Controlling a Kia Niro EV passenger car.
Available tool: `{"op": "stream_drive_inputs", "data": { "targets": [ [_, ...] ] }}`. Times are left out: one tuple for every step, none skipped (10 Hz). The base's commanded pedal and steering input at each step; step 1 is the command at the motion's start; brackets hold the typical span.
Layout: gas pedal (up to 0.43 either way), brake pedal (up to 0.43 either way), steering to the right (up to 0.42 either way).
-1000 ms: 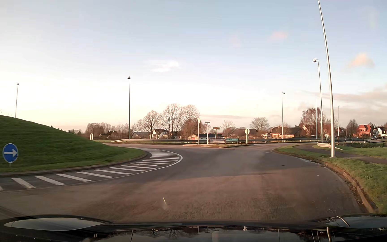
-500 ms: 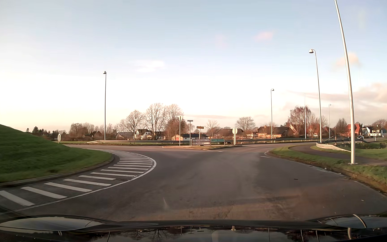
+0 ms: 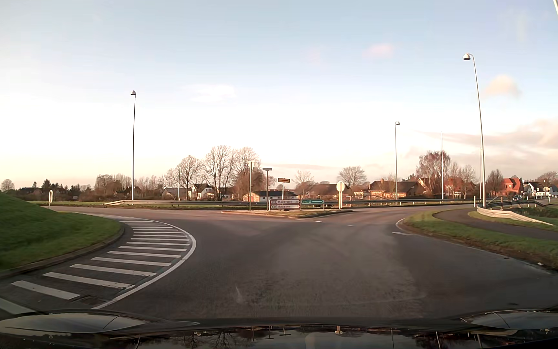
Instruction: Follow the waypoints while adhering to traffic rules and regulations
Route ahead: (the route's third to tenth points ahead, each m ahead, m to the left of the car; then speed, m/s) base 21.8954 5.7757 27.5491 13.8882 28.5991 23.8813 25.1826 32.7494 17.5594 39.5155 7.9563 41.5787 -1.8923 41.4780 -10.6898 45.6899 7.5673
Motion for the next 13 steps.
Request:
{"op": "stream_drive_inputs", "data": {
  "targets": [
    [0.118, 0.0, -0.036],
    [0.118, 0.0, -0.043],
    [0.118, 0.0, -0.057],
    [0.118, 0.0, -0.073],
    [0.118, 0.0, -0.089],
    [0.118, 0.0, -0.1],
    [0.11, 0.0, -0.116],
    [0.11, 0.0, -0.13],
    [0.11, 0.0, -0.142],
    [0.11, 0.0, -0.154],
    [0.11, 0.0, -0.159],
    [0.11, 0.0, -0.159],
    [0.11, 0.0, -0.16]
  ]
}}
